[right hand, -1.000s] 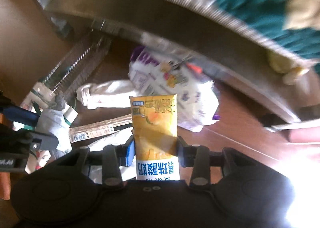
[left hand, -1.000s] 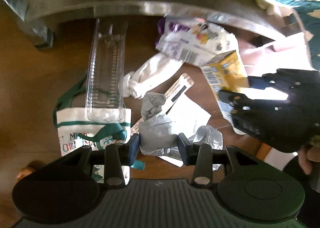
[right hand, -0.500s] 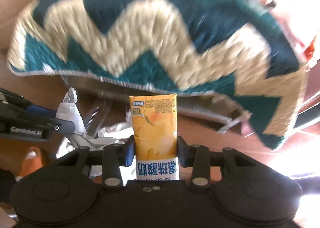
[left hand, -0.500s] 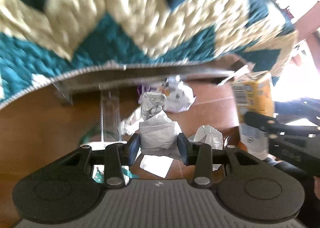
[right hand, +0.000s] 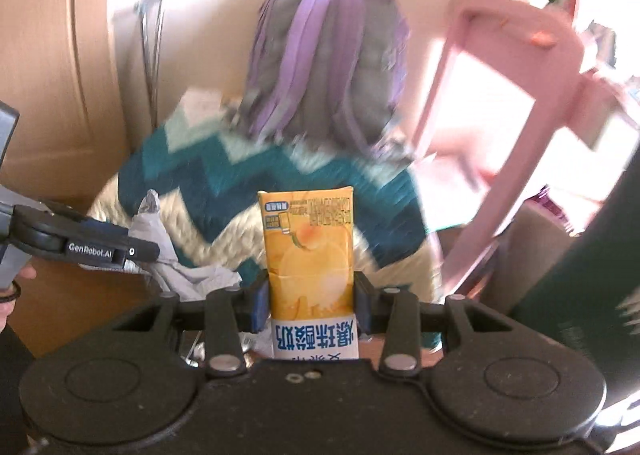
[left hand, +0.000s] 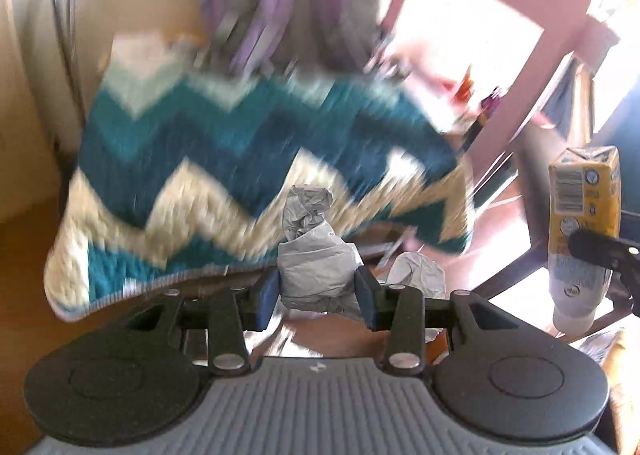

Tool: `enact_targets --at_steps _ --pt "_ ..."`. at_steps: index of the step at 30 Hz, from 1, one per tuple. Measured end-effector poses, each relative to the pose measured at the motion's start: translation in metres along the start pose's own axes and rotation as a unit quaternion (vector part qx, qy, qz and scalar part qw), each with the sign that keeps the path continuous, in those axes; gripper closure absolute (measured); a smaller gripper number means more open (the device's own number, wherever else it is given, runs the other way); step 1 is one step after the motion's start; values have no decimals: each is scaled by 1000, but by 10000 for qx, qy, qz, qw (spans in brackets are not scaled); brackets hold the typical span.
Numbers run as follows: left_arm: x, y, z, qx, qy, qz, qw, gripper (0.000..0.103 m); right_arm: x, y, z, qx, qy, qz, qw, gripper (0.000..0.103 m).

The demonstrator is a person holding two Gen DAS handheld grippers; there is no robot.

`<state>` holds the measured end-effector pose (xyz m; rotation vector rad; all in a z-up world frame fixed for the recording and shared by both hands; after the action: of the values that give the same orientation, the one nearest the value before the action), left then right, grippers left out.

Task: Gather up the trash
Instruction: 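Lift and carry the carton and grey cloth to the green bin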

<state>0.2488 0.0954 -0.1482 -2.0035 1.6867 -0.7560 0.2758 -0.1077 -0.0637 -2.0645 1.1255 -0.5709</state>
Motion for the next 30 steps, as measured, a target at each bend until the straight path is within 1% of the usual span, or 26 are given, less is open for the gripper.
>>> enact_targets --at_steps 4,7,11,14,16,19,22,25,30 --pt "40 -45 -43 445 146 276 9985 62 30 -27 -48 390 166 186 9989 63" --pt "76 -78 -72 762 250 589 9950 62 54 -47 -78 671 287 308 9969 63" --pt "127 -118 -107 1161 483 924 9877 62 91 -75 -116 1053 506 493 9919 63" --pt "164 -152 -130 1456 626 1169 9804 62 121 -96 -144 1331 749 590 9865 63" --pt "189 -172 -142 1598 740 1291 9759 62 143 -106 -156 1441 901 689 9830 63" --pt "227 -201 -154 1765 868 1530 9685 62 177 -118 -169 1573 1121 878 9772 63" --pt "268 -223 -161 1895 955 1812 9603 62 212 -120 -179 1672 1402 1069 9700 63" --pt "309 -237 -159 1983 977 2109 9522 62 247 -117 -185 1687 1615 1285 9638 63" --pt "376 -255 -147 1994 1042 2489 9420 62 295 -104 -183 1650 1944 1527 9548 63"
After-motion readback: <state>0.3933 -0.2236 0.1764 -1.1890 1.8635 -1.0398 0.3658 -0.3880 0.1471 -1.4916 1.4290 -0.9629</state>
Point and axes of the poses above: each gripper's, at about its wrist camera, not at the fingertips, and z roughly the way its jaws point, x to its right, y to its underside, the point moved 9 cm from there along z, roughly the way its jaws point, and after that the axes turned 6 degrees about z, right-handed, at the moved point
